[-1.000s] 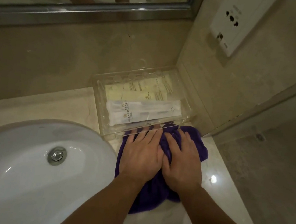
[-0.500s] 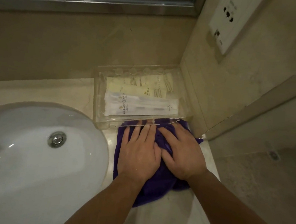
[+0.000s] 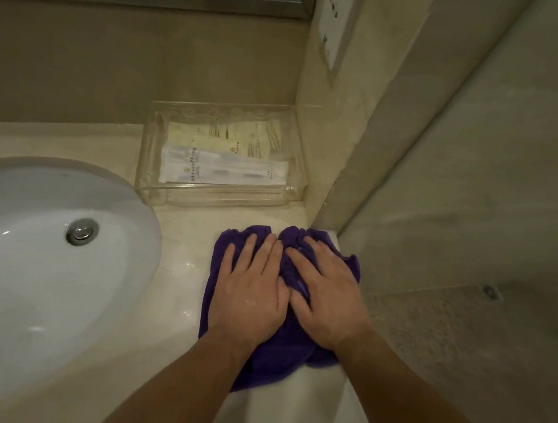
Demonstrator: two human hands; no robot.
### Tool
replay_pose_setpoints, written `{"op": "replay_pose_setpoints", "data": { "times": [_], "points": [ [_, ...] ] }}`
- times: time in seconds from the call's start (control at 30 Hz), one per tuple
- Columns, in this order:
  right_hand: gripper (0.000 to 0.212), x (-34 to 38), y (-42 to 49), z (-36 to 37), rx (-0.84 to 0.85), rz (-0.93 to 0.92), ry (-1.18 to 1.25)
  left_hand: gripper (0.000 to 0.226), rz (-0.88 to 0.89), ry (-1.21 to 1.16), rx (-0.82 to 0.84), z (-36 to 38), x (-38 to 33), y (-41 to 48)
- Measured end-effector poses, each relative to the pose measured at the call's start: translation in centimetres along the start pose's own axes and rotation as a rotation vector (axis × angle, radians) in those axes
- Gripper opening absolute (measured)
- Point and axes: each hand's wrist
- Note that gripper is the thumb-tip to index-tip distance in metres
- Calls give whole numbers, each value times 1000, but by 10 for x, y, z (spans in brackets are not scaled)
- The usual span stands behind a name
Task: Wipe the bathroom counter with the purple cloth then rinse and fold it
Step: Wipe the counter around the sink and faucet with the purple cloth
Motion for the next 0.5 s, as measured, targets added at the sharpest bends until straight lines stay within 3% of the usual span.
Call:
{"op": "replay_pose_setpoints", "data": {
  "times": [0.5],
  "points": [
    [60,13,-90,15,-64,158,22,61,80,-5,64,7,-32,-63]
  ]
}}
Point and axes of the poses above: each hand's wrist, its own y-axis towards the middle knuckle, its own z-axis out of the palm, x = y × z, and after that the axes turned 9 degrees about -y, right-handed
